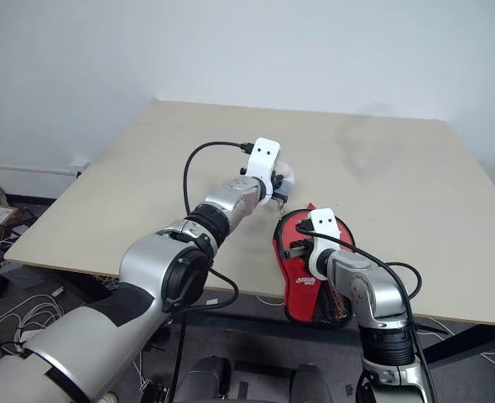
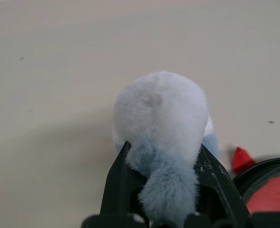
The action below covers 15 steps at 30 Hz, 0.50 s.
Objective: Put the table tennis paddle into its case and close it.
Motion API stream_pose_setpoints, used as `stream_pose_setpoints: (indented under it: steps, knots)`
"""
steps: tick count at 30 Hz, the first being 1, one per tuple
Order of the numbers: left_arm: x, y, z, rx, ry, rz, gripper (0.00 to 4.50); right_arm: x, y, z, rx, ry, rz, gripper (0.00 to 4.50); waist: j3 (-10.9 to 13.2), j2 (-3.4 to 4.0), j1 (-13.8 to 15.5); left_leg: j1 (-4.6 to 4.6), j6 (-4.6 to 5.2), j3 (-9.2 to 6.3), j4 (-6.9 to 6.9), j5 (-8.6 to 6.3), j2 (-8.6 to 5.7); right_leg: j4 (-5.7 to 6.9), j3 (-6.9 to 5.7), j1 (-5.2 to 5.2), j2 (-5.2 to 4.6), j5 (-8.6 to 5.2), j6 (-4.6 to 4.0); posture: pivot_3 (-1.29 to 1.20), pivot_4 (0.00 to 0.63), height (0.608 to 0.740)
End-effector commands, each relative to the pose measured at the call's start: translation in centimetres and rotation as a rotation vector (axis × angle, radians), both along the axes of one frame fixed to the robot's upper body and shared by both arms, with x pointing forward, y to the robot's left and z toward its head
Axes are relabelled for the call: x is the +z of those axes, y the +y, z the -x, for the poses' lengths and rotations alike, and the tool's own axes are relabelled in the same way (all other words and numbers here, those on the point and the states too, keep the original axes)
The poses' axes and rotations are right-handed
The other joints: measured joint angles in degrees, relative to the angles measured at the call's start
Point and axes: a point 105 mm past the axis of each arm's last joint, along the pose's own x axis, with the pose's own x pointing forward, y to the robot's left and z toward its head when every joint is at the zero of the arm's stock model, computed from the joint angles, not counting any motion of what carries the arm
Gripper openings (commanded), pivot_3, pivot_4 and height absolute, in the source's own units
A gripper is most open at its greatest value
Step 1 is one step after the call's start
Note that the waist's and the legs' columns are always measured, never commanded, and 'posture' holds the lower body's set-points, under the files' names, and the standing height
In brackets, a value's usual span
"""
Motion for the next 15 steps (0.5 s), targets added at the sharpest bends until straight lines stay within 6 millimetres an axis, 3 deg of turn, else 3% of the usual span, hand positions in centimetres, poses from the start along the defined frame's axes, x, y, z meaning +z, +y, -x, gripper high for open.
stream_pose_setpoints:
  steps: [1, 15]
  knots:
    - [4.9, -2.4, -0.2, -0.082, -0.201, -0.042, 0.68, -5.0, 0.1, 2.3, 0.008, 0.237, 0.028, 0.16, 0.0, 0.0, 0.0, 0.0, 0.0, 0.0, 0.0, 0.0, 0.0, 0.0, 0.0, 0.0, 0.0, 0.0, 0.0, 0.0, 0.0, 0.688]
    - [3.3, -4.7, 1.3, -0.196, -0.289, -0.239, 0.68, -5.2, -0.4, 2.5, -0.018, 0.221, 0.033, 0.16, 0.0, 0.01, 0.0, -0.02, 0.0, -0.01, -0.01, 0.0, 0.03, -0.01, -0.06, 0.0, 0.0, 0.0, -0.01, 0.0, 0.0, 0.688]
